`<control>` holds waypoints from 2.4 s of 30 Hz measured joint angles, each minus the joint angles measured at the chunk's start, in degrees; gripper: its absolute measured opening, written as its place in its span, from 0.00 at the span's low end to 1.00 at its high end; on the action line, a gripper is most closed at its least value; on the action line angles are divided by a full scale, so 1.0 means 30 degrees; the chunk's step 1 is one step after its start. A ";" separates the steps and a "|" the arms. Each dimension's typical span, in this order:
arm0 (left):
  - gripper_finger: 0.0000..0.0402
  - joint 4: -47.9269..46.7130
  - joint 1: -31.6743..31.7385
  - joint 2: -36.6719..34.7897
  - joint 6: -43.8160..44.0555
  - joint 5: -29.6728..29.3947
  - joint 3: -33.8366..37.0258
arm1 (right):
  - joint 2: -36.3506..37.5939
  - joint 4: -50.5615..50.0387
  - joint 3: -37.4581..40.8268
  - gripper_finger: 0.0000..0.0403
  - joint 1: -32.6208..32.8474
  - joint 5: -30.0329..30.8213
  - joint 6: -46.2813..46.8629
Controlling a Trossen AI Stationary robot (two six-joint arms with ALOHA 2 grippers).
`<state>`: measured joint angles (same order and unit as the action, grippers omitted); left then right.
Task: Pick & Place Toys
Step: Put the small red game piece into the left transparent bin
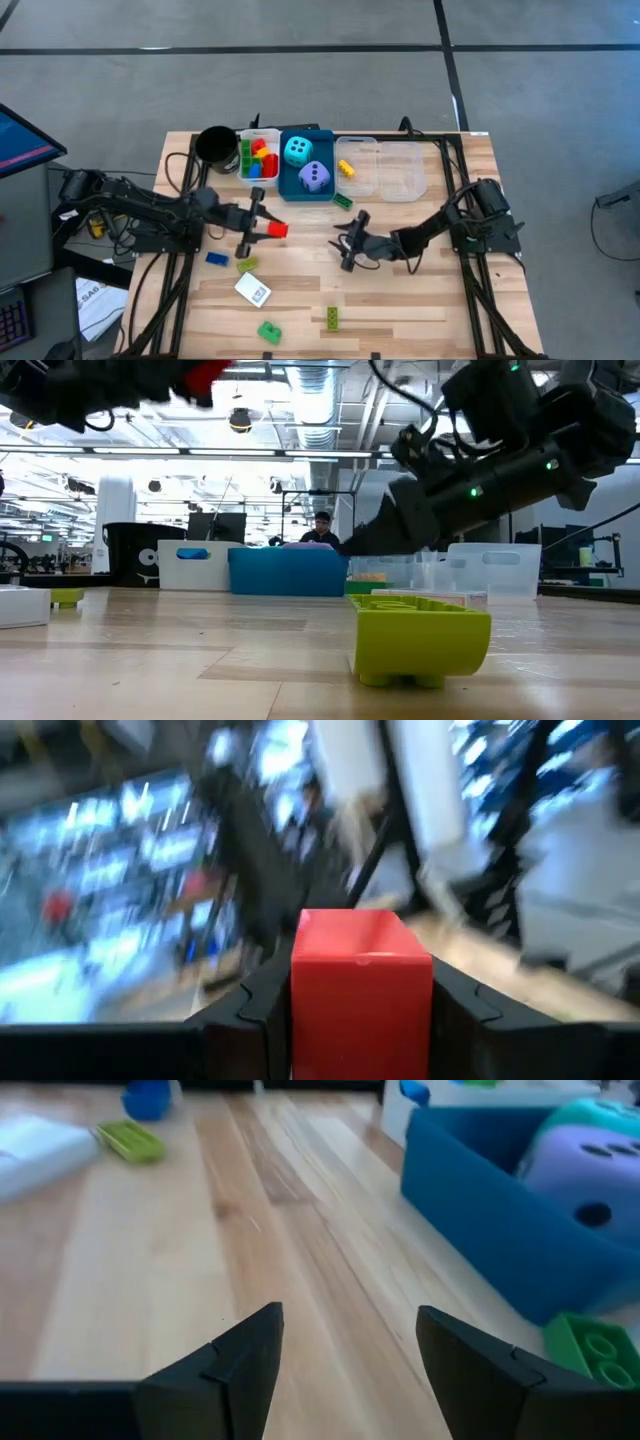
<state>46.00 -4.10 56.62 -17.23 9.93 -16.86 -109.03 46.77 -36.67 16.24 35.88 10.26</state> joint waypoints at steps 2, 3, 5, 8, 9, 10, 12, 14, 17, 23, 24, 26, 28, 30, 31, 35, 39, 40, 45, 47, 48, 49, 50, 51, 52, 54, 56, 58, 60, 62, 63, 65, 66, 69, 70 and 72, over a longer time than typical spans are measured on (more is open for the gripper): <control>0.34 0.2109 0.0000 0.0000 -0.0175 0.1918 0.0000 | 0.0000 -0.0564 0.0000 0.56 -0.0157 0.0000 0.0099; 0.34 0.3150 0.0000 0.0000 -0.0185 0.3100 -0.0012 | 0.0000 -0.0847 0.0000 0.56 -0.0212 0.0000 0.0109; 0.34 0.4816 0.0000 0.0000 -0.0185 0.5747 -0.0022 | 0.0000 -0.1350 0.0000 0.56 -0.0259 0.0007 0.0280; 0.34 0.6329 -0.0029 0.0000 -0.0149 0.9843 -0.0022 | 0.0000 -0.1698 0.0000 0.56 -0.0352 -0.0007 0.0560; 0.34 0.6488 -0.0029 0.0000 -0.0040 1.1060 -0.0022 | 0.0000 -0.1788 0.0000 0.56 -0.0341 -0.0007 0.0678; 0.34 0.6555 -0.0029 0.0000 0.0276 1.2027 -0.0022 | 0.0000 -0.1899 0.0000 0.56 -0.0297 -0.0001 0.0815; 0.34 0.6707 -0.0064 0.0000 0.0869 1.2870 -0.0022 | 0.0000 -0.2081 0.0000 0.56 -0.0296 0.0000 0.1067; 0.34 0.6661 -0.0265 0.0000 0.1236 1.2652 -0.0022 | 0.0000 -0.2100 0.0000 0.56 -0.0180 -0.0001 0.1260; 0.34 0.6637 -0.0481 0.0000 0.1296 1.1818 -0.0022 | 0.0000 -0.2108 0.0000 0.56 -0.0014 -0.0015 0.1298; 0.34 0.5859 -0.0532 0.0140 0.1141 0.6219 -0.0022 | 0.0000 -0.2087 0.0000 0.56 0.0207 0.0126 0.1298; 0.34 0.5497 -0.0532 0.0246 0.1021 0.4555 -0.0022 | 0.0000 -0.2073 0.0000 0.56 0.0207 0.0355 0.1310; 0.34 0.4941 -0.0499 0.0649 0.0959 0.0997 -0.0022 | 0.0000 -0.2052 0.0000 0.56 0.0261 0.1114 0.1673; 0.34 0.4434 -0.0267 0.1371 0.0974 -0.2139 -0.0022 | 0.0151 -0.2182 0.0000 0.56 0.0385 0.1633 0.1696; 0.34 0.4267 0.0147 0.2262 0.1389 -0.3906 -0.0008 | 0.0503 -0.2079 -0.0001 0.56 0.0532 0.2066 0.1220; 0.34 0.4403 0.0415 0.2739 0.1755 -0.4248 -0.0015 | 0.0699 -0.2115 -0.0007 0.56 0.0604 0.2233 0.0751; 0.34 0.5173 0.1499 0.4442 0.3858 -0.4272 -0.0009 | 0.1658 -0.2395 -0.0007 0.56 0.0998 0.3919 -0.1838; 0.34 0.6171 0.2423 0.5747 0.6204 -0.2681 -0.0008 | 0.2582 -0.2397 -0.0007 0.56 0.1533 0.6296 -0.5625; 0.34 0.6513 0.2640 0.6007 0.6785 -0.2014 -0.0007 | 0.2800 -0.2334 -0.0007 0.56 0.1642 0.6577 -0.6599; 0.34 0.7496 0.3414 0.6957 0.9939 0.0343 -0.0032 | 0.3811 -0.2153 -0.0007 0.56 0.1846 0.6619 -0.9735; 0.34 0.7224 0.3605 0.7227 1.1433 0.1000 -0.0154 | 0.3980 -0.1687 -0.0007 0.56 0.1865 0.6592 -1.0513; 0.34 0.7136 0.3636 0.7438 1.2119 0.1250 -0.0258 | 0.3993 -0.1326 -0.0007 0.56 0.1928 0.6592 -1.0914; 0.34 0.6994 0.3618 0.7645 1.2684 0.1362 -0.0376 | 0.3993 -0.0940 -0.0007 0.56 0.1970 0.6554 -1.1429; 0.34 0.6884 0.3576 0.7881 1.3193 0.1470 -0.0485 | 0.3993 -0.0579 -0.0007 0.56 0.2079 0.6394 -1.2048; 0.34 0.6791 0.3523 0.8157 1.3616 0.1659 -0.0638 | 0.3993 -0.0199 -0.0007 0.56 0.2107 0.5971 -1.2652; 0.34 0.6712 0.3453 0.8459 1.3993 0.1803 -0.0819 | 0.3993 0.0168 -0.0007 0.56 0.2121 0.5444 -1.3229; 0.34 0.6414 0.3309 0.9070 1.4544 0.2095 -0.1307 | 0.3985 0.0591 -0.0156 0.56 0.2108 0.4563 -1.4212; 0.34 0.6307 0.3128 0.9787 1.5061 0.2540 -0.1833 | 0.3986 0.0737 -0.0601 0.56 0.2079 0.4074 -1.4831; 0.34 0.6279 0.2941 1.0466 1.5409 0.2902 -0.2347 | 0.3985 0.0655 -0.1092 0.56 0.2043 0.3982 -1.5277; 0.34 0.6281 0.2743 1.1123 1.5471 0.3392 -0.2951 | 0.3985 0.0493 -0.1615 0.56 0.2050 0.3920 -1.5581; 0.34 0.6264 0.2568 1.1585 1.5480 0.3622 -0.3392 | 0.3993 0.0234 -0.2098 0.56 0.2057 0.3860 -1.5627; 0.34 0.6267 0.2491 1.1787 1.5480 0.3630 -0.3598 | 0.3993 -0.0005 -0.2288 0.56 0.2065 0.3727 -1.5624; 0.34 0.6186 0.2448 1.2076 1.5480 0.3637 -0.3918 | 0.3993 -0.0631 -0.2674 0.56 0.2118 0.3271 -1.5605; 0.34 0.6170 0.2448 1.2162 1.5480 0.3673 -0.4031 | 0.3993 -0.0937 -0.2842 0.56 0.2167 0.2983 -1.5523; 0.34 0.6063 0.2448 1.2327 1.5535 0.3919 -0.4369 | 0.3815 -0.1555 -0.3321 0.56 0.2197 0.2276 -1.5002; 0.34 0.5873 0.2444 1.2329 1.5554 0.3998 -0.4523 | 0.3755 -0.1606 -0.3372 0.56 0.2208 0.2024 -1.4961; 0.34 0.5421 0.2363 1.2305 1.5554 0.4148 -0.4753 | 0.3747 -0.1655 -0.3384 0.56 0.2221 0.1438 -1.4921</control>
<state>62.26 2.99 93.54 29.43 22.38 -31.12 -97.79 41.81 -46.82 22.90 40.19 -34.50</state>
